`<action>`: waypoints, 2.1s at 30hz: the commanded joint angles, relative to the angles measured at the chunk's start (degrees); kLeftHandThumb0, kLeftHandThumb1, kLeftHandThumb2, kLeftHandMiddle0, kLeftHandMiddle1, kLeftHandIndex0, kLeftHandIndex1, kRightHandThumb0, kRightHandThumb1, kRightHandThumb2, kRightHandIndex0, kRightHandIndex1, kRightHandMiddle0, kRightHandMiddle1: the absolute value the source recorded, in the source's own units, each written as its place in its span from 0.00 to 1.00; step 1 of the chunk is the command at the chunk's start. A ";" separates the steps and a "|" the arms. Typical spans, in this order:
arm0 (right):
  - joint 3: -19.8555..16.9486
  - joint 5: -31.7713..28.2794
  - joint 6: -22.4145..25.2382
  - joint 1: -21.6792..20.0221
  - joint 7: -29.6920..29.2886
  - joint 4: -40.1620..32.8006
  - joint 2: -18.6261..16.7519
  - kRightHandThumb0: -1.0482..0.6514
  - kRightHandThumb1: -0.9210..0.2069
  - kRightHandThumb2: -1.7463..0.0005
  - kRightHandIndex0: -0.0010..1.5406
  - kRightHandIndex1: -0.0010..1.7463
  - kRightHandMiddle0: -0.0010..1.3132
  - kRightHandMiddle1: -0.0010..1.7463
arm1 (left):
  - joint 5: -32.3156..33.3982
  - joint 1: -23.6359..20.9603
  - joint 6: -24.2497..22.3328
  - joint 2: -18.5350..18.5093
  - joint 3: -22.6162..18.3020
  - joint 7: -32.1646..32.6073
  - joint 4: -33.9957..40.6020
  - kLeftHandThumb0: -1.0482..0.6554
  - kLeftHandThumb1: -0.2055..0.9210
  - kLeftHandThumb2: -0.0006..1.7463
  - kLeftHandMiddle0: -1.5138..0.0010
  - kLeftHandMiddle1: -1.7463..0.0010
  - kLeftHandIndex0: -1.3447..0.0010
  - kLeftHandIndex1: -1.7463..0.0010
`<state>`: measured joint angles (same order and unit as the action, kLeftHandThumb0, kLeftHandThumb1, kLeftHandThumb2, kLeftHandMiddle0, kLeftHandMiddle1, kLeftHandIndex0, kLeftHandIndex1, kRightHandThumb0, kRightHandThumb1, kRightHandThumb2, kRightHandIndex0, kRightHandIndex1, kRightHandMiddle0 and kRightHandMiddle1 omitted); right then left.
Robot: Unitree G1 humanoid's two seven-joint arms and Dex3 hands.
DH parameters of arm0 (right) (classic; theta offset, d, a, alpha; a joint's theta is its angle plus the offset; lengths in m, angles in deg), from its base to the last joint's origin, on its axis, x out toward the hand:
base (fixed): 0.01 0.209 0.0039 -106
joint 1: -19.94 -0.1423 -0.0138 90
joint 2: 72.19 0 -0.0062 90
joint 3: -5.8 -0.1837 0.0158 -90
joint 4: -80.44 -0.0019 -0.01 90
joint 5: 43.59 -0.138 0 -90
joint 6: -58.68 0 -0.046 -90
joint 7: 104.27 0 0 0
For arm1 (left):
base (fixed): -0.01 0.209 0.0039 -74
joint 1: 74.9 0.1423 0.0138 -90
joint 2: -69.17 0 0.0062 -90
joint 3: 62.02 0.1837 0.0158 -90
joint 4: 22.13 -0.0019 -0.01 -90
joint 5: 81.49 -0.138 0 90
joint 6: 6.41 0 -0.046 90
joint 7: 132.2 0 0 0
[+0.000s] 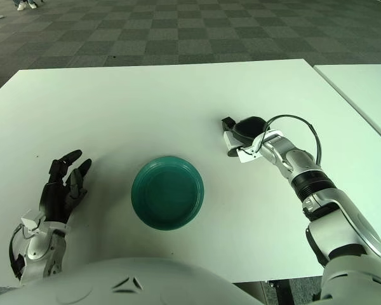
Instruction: Put the charger into the plate.
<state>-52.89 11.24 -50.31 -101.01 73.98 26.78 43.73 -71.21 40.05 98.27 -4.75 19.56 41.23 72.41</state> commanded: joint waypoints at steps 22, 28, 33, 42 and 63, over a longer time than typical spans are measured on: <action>-10.61 -9.68 4.12 6.06 6.13 -30.45 -0.76 0.39 0.21 0.52 0.47 1.00 0.26 1.00 | 0.08 1.46 -0.73 -0.15 0.09 -0.25 0.01 0.20 1.00 0.45 0.77 0.76 0.96 0.41; -11.98 -10.53 7.90 6.94 11.03 -43.21 -3.90 0.38 0.25 0.49 0.48 1.00 0.28 1.00 | 0.12 1.72 -0.97 -0.15 0.13 -0.23 0.60 0.20 1.00 0.45 0.77 0.76 0.96 0.41; -7.88 -7.08 8.32 10.12 6.86 -42.92 -10.28 0.38 0.26 0.47 0.49 1.00 0.29 1.00 | -0.12 2.19 -1.07 0.11 0.47 -0.04 1.27 0.20 1.00 0.45 0.77 0.76 0.96 0.41; -4.22 -4.11 5.21 15.29 10.30 -52.37 -12.97 0.38 0.28 0.46 0.50 1.00 0.30 1.00 | -0.98 3.22 -0.77 0.94 1.65 0.58 2.05 0.20 1.00 0.45 0.77 0.76 0.96 0.41; 0.42 -3.73 -6.08 20.40 13.92 -51.09 -14.56 0.37 0.34 0.41 0.55 1.00 0.33 1.00 | -4.17 5.89 -0.66 3.53 5.18 2.83 5.12 0.20 1.00 0.45 0.77 0.76 0.96 0.41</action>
<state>-51.91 6.75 -55.11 -79.96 89.11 -25.13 28.65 -74.51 44.94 98.49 -1.49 24.19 43.30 77.29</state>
